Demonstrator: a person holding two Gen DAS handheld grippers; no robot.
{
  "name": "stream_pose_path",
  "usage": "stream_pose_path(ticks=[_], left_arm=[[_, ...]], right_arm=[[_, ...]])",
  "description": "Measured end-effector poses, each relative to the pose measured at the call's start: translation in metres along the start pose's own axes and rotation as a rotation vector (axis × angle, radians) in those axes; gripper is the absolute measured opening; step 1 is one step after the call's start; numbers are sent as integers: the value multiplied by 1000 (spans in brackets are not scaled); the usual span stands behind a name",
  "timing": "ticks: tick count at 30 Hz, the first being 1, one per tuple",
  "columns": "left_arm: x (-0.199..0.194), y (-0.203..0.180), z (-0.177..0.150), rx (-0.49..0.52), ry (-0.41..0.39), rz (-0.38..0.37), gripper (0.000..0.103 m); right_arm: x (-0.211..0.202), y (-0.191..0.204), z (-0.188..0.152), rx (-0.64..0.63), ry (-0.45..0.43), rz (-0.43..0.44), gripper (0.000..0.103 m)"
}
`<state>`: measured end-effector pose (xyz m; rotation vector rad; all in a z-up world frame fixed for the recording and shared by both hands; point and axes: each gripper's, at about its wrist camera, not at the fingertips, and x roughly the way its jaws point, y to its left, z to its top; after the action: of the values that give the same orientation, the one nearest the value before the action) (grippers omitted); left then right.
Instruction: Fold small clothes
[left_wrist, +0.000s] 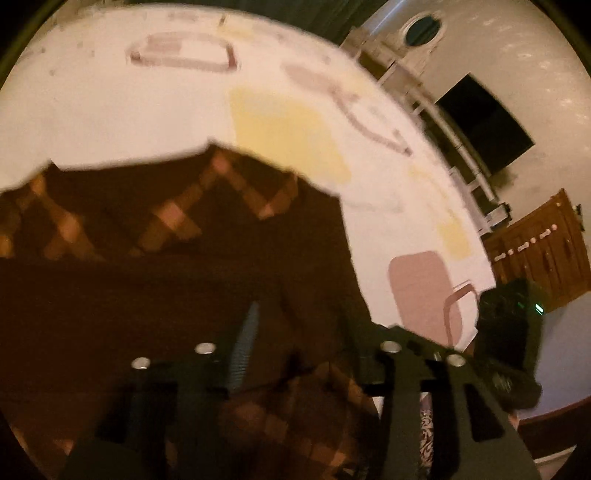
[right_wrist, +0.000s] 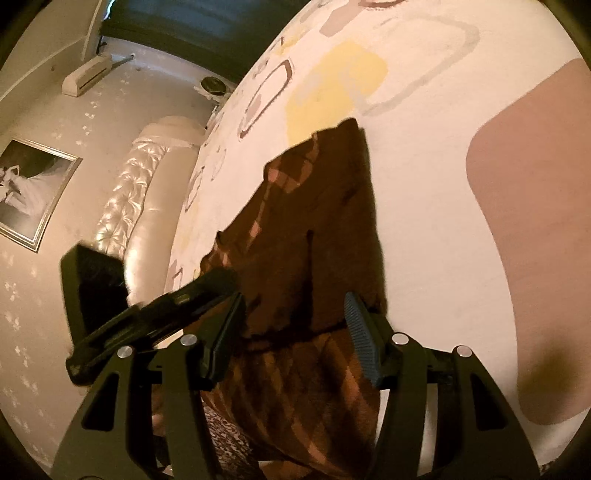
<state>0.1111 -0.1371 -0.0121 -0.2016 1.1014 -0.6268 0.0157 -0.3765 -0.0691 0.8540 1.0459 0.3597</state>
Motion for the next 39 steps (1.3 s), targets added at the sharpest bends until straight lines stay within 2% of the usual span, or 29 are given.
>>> stream_pose_path(ticks=[1,4,7,12,15,16,17,18,19,20,24,27,29,33,39], left_arm=[[-12,3,-2,11,-24,9,59],[-47,25,-17,29,-92,53,60],[-78,65,-35,-6,-130,129,60],[-114,143,-66,-160,-162,222,60],[-130,178,-81,-263,-175,223,60],[-133,183,-85,-281,-175,223,60],[-136,188,-88,-296,-179,225,60],[-140,191,-90,-300,-182,225,60],[-142,194,-91,-303,-186,227,60],[-143,193,-91,-305,-191,229,60],[-156,199,-90,-326,-230,226,61],[-160,205,-91,-339,-242,236,62],[-156,209,-92,-354,-236,245,64],[-144,216,-93,-380,-206,275,64],[-135,231,-89,-405,-175,308,64]], right_arm=[[0,2,1,-3,3,5,55],[1,6,3,-10,5,6,55],[9,6,5,6,20,3,55],[34,9,5,18,61,-27,55],[53,8,4,36,90,-49,54],[57,8,2,35,92,-56,51],[62,11,1,21,93,-71,40],[66,14,0,5,99,-88,20],[70,18,0,-16,109,-118,9],[72,20,0,-27,115,-125,6],[46,44,1,-102,35,-96,5],[23,49,2,-151,-20,-123,5],[22,34,4,-141,-17,-183,5],[33,2,0,-86,20,-219,5],[40,-11,-6,-88,23,-210,5]])
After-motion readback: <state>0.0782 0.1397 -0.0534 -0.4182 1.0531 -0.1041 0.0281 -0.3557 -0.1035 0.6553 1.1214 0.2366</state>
